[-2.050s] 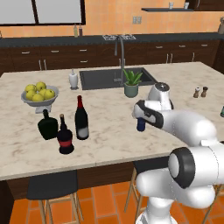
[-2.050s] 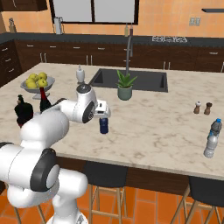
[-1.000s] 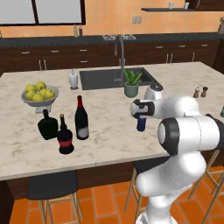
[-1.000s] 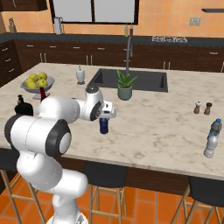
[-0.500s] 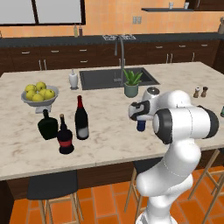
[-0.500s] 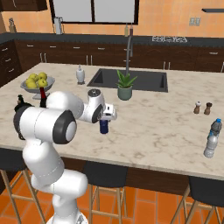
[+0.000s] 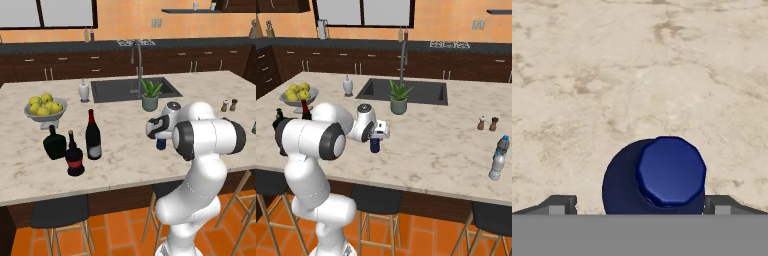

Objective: Move the plastic bottles in the middle to the plastics group, and the glass bottles in the middle to the glass group.

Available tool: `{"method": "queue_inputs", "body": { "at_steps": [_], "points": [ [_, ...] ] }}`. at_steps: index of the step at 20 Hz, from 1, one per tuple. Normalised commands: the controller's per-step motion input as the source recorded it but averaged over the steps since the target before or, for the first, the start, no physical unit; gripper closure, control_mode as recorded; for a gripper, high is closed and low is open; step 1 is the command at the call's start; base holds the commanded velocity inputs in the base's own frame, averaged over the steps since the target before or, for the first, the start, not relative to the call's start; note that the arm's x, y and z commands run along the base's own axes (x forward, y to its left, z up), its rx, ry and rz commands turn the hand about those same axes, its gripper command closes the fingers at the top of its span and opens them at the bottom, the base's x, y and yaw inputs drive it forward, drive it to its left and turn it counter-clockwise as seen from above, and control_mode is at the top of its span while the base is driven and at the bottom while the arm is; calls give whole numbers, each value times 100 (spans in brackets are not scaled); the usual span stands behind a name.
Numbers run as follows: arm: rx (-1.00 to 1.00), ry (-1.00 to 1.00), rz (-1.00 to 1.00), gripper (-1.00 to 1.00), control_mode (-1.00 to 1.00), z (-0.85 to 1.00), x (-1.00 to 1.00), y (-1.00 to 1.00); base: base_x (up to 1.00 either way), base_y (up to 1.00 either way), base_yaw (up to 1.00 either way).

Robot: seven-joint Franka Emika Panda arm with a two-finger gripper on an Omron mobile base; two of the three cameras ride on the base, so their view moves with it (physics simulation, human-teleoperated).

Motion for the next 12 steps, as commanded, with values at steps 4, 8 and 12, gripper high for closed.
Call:
{"method": "queue_inputs", "body": {
  "at_steps": [4,8,12],
  "points": [
    [0,-2,0,100,-100,0,0,0,0,0,0],
    [0,-4,0,100,-100,7,-2,-28,0,0,0],
    [3,0,-6,100,-100,47,-19,-84,0,0,0]
  ]
}}
